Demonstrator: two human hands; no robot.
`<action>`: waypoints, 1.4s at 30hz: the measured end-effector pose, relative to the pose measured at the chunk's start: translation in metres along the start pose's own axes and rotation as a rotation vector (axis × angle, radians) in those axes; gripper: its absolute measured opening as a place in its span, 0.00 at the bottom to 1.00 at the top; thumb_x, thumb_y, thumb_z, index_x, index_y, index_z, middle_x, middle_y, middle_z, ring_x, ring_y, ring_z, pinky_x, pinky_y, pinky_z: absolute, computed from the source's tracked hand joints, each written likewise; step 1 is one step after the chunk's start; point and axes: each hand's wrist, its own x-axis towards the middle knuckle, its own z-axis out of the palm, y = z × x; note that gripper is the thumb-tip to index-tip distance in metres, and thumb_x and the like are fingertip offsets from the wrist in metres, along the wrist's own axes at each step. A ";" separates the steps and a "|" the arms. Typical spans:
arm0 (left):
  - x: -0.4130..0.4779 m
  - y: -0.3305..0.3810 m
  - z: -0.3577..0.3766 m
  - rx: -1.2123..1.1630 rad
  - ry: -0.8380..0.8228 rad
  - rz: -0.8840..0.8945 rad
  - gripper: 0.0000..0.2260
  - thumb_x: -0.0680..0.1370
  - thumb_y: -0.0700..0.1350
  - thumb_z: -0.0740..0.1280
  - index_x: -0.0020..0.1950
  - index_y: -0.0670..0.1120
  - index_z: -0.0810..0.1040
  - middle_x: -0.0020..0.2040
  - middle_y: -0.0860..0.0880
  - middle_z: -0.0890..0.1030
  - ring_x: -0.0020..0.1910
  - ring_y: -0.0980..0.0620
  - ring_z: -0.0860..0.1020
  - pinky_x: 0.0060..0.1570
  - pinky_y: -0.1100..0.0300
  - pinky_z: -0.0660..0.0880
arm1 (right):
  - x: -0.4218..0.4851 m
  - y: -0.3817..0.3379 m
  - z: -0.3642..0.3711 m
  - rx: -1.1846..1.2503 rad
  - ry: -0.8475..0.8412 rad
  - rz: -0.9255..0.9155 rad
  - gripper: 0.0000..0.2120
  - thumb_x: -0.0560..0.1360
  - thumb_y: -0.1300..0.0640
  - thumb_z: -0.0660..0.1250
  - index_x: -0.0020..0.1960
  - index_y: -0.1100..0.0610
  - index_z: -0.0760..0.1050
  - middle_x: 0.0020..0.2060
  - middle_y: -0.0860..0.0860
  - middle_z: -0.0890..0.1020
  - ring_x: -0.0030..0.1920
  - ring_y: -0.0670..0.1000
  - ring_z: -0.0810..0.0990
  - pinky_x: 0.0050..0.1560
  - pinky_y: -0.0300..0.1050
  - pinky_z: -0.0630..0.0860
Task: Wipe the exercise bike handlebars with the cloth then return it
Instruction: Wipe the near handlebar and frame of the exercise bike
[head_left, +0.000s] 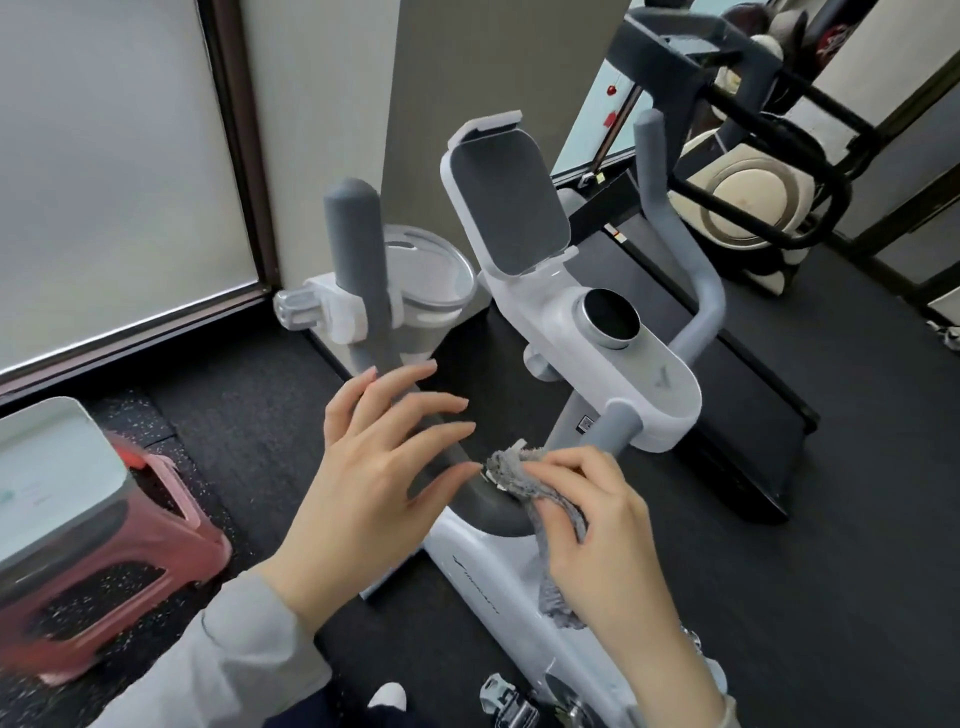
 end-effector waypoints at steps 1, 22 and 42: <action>-0.001 0.003 0.003 0.003 -0.024 -0.010 0.13 0.73 0.55 0.65 0.50 0.51 0.83 0.54 0.55 0.81 0.66 0.51 0.71 0.71 0.50 0.55 | 0.000 0.008 -0.005 -0.007 0.002 -0.009 0.16 0.70 0.73 0.68 0.53 0.59 0.82 0.48 0.49 0.78 0.54 0.48 0.77 0.60 0.33 0.69; 0.002 0.004 -0.002 -0.009 -0.090 -0.025 0.15 0.71 0.59 0.63 0.49 0.54 0.83 0.51 0.58 0.80 0.63 0.56 0.70 0.71 0.50 0.52 | 0.107 0.061 -0.044 -0.312 -0.431 0.045 0.09 0.75 0.58 0.64 0.50 0.51 0.82 0.50 0.57 0.82 0.51 0.58 0.79 0.52 0.49 0.76; 0.009 -0.047 -0.026 0.078 -0.128 0.183 0.21 0.70 0.62 0.67 0.58 0.54 0.79 0.61 0.54 0.78 0.68 0.52 0.66 0.69 0.43 0.56 | 0.051 -0.025 0.011 -0.054 -0.353 0.354 0.07 0.74 0.53 0.67 0.47 0.51 0.83 0.43 0.48 0.84 0.42 0.41 0.77 0.38 0.22 0.69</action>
